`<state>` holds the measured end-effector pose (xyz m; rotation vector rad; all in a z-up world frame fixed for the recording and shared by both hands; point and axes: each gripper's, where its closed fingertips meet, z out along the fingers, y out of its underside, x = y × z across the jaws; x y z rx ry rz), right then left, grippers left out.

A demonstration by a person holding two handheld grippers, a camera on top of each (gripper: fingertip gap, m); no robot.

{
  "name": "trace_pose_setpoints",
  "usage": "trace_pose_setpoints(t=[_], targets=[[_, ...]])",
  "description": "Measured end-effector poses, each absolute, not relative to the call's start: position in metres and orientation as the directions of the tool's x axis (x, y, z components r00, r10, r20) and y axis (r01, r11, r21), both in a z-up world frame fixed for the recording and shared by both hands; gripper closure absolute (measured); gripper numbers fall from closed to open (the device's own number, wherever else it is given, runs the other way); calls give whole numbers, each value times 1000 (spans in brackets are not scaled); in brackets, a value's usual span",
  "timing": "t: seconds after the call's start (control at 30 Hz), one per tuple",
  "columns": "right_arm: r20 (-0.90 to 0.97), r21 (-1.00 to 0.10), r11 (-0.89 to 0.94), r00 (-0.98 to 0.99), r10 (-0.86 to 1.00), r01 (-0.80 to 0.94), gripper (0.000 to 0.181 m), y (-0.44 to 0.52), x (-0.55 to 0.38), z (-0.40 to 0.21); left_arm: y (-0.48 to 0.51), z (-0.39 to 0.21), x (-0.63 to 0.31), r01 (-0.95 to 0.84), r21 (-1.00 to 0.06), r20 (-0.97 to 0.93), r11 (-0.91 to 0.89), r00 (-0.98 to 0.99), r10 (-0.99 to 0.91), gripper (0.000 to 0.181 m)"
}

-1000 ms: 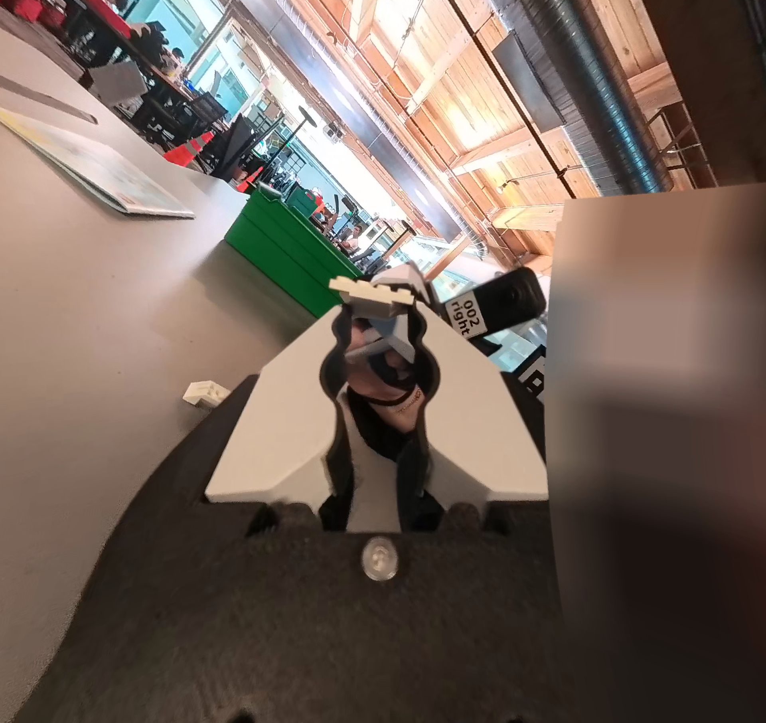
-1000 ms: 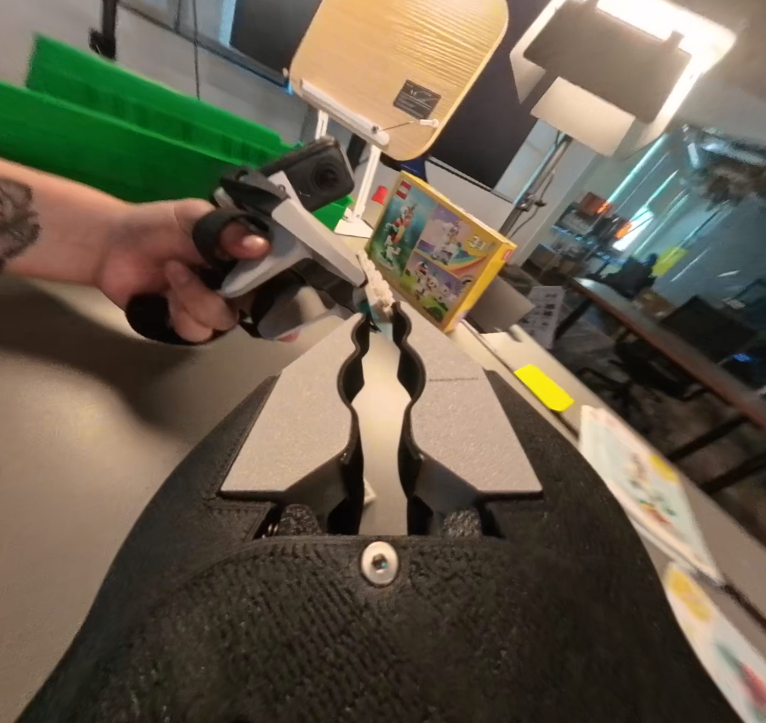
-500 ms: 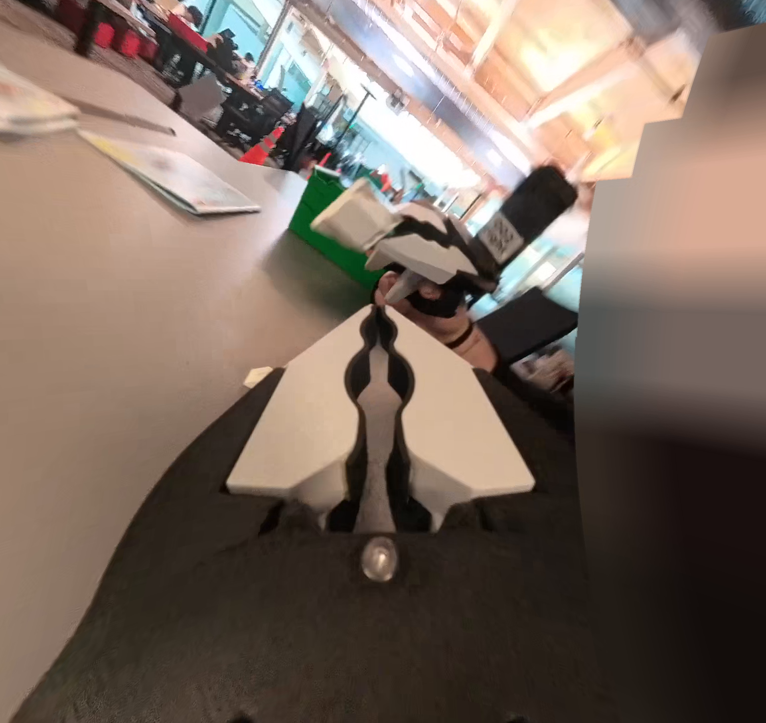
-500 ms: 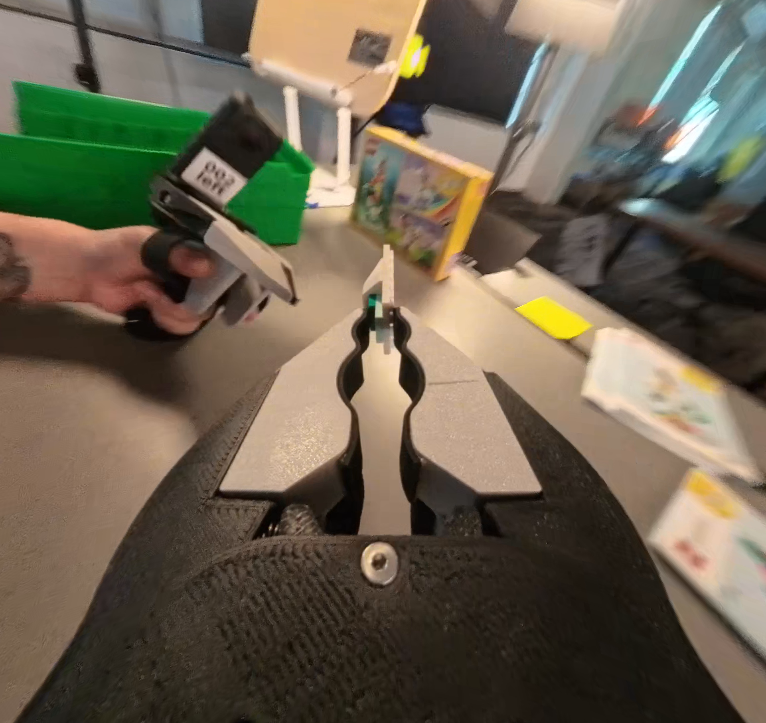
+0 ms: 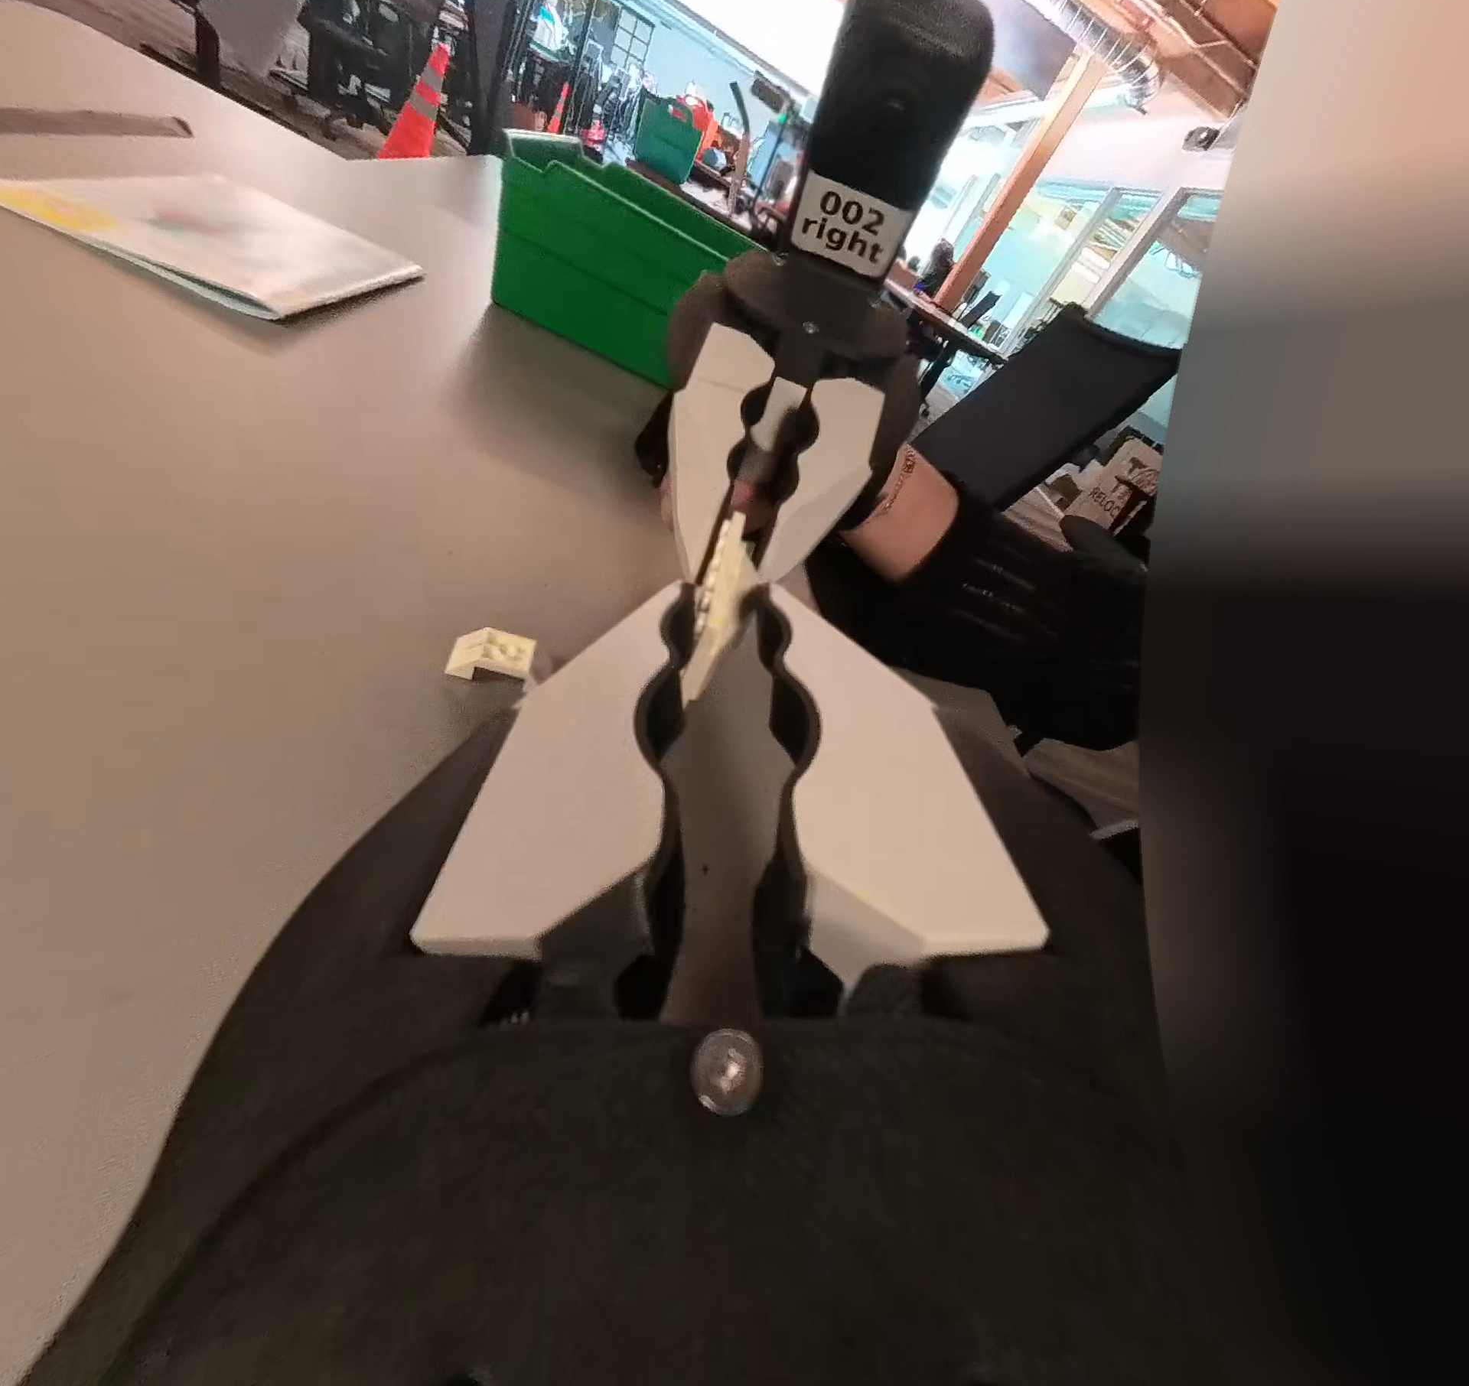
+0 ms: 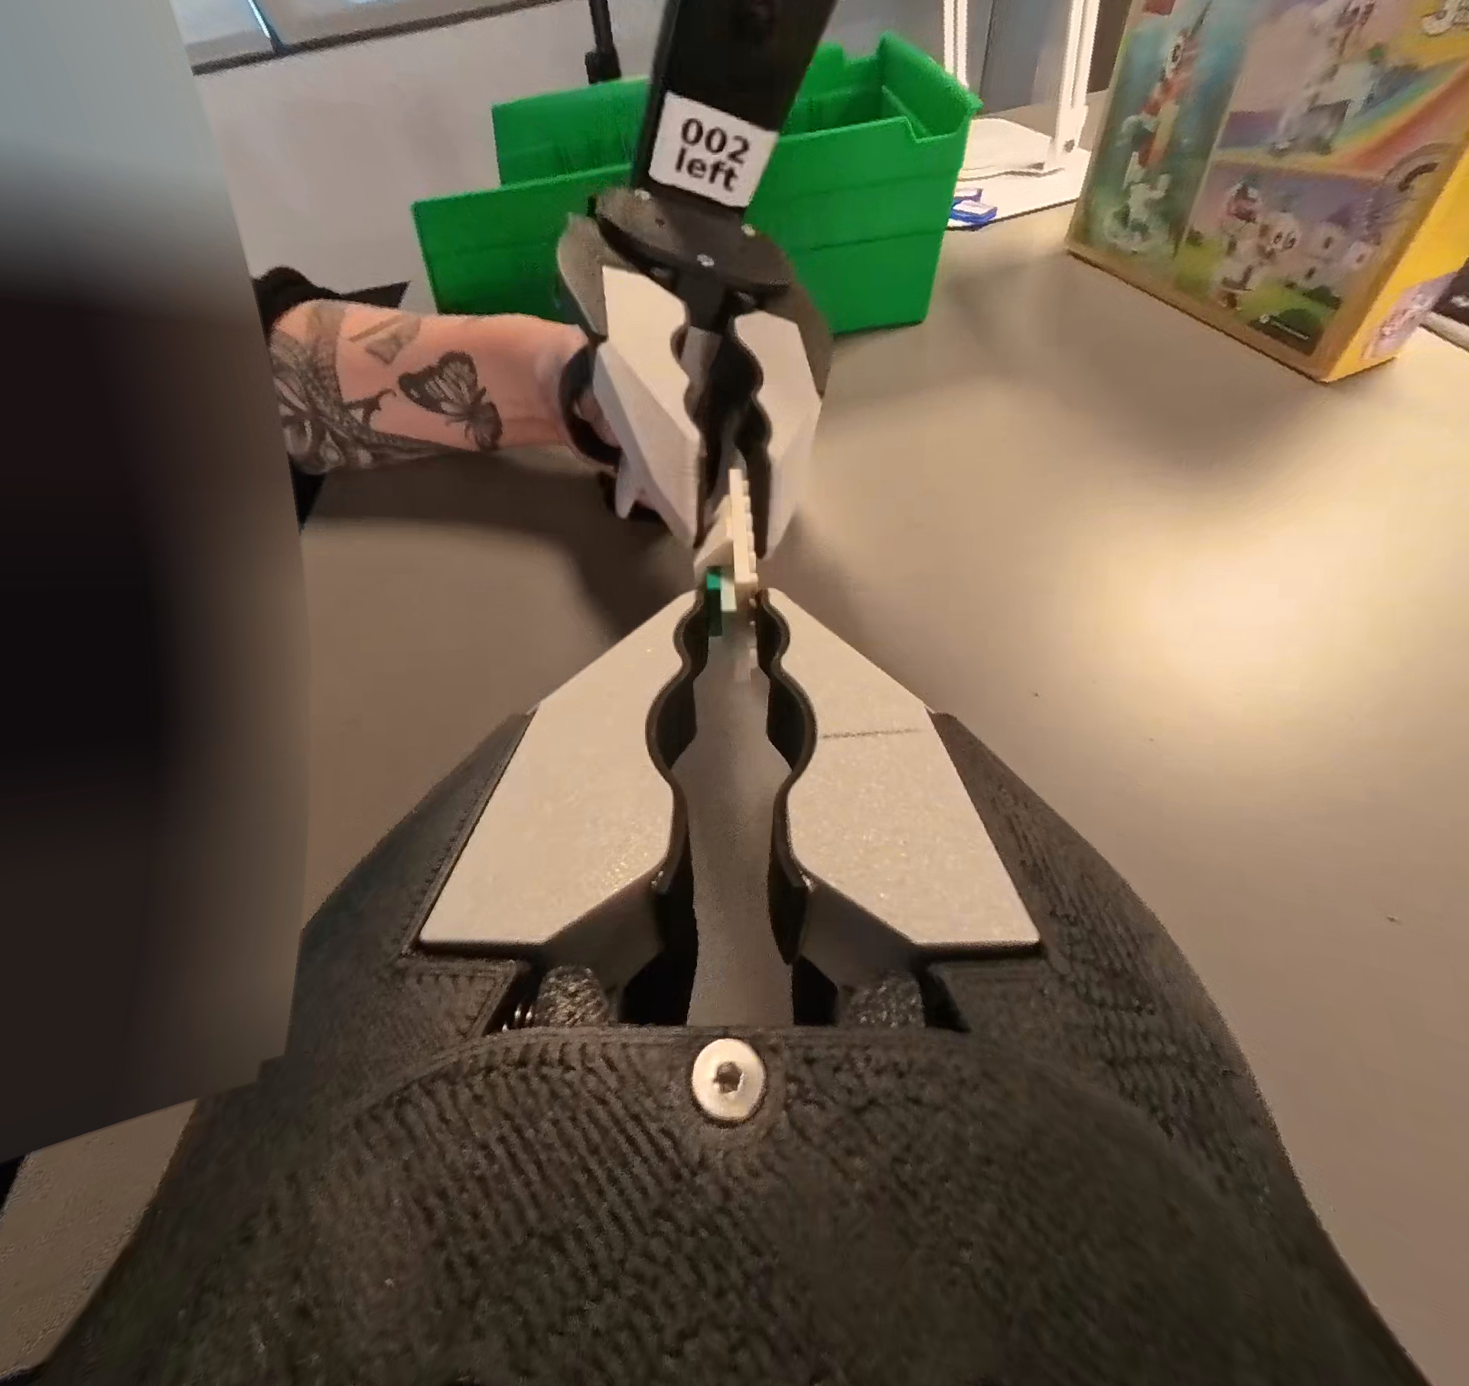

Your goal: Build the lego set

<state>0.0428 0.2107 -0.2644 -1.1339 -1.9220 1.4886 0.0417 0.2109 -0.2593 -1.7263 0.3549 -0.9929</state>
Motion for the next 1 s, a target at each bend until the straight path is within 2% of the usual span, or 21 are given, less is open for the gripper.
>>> trace_pose_setpoints(t=[0.07, 0.1, 0.13, 0.2, 0.27, 0.4, 0.57, 0.67, 0.77, 1.0], targets=[[-30, -940, 152, -517, 856, 305, 169, 217, 37, -269, 217, -261, 35, 265, -858, 500, -440, 623, -601, 170], [92, -927, 248, -470, 878, 280, 164, 225, 33, -271, 223, -264, 27, 292, -843, 521, -453, 655, -547, 171], [252, -890, 380, -422, 871, 254, 158, 233, 30, -272, 226, -267, 21, 315, -827, 543, -466, 665, -513, 172], [529, -757, 621, -368, 765, 204, 159, 236, 29, -272, 227, -271, 15, 365, -782, 605, -506, 642, -472, 172], [650, -661, 730, -354, 672, 173, 159, 228, 27, -272, 227, -277, 12, 392, -741, 651, -545, 621, -437, 174], [717, -543, 813, -389, 579, 209, 157, 221, 22, -286, 230, -281, 8, 477, -661, 734, -579, 570, -369, 174], [750, -489, 834, -364, 552, 257, 155, 222, 12, -296, 229, -280, 5, 542, -600, 793, -589, 504, -344, 175], [784, -450, 848, -331, 525, 279, 163, 225, 7, -297, 229, -282, 3, 568, -563, 820, -600, 475, -320, 175], [810, -427, 865, -314, 496, 264, 163, 224, 6, -293, 228, -278, 2, 595, -524, 849, -609, 418, -323, 175], [867, -327, 909, -299, 398, 260, 167, 225, 6, -291, 226, -277, 2, 605, -493, 869, -625, 378, -320, 175]])
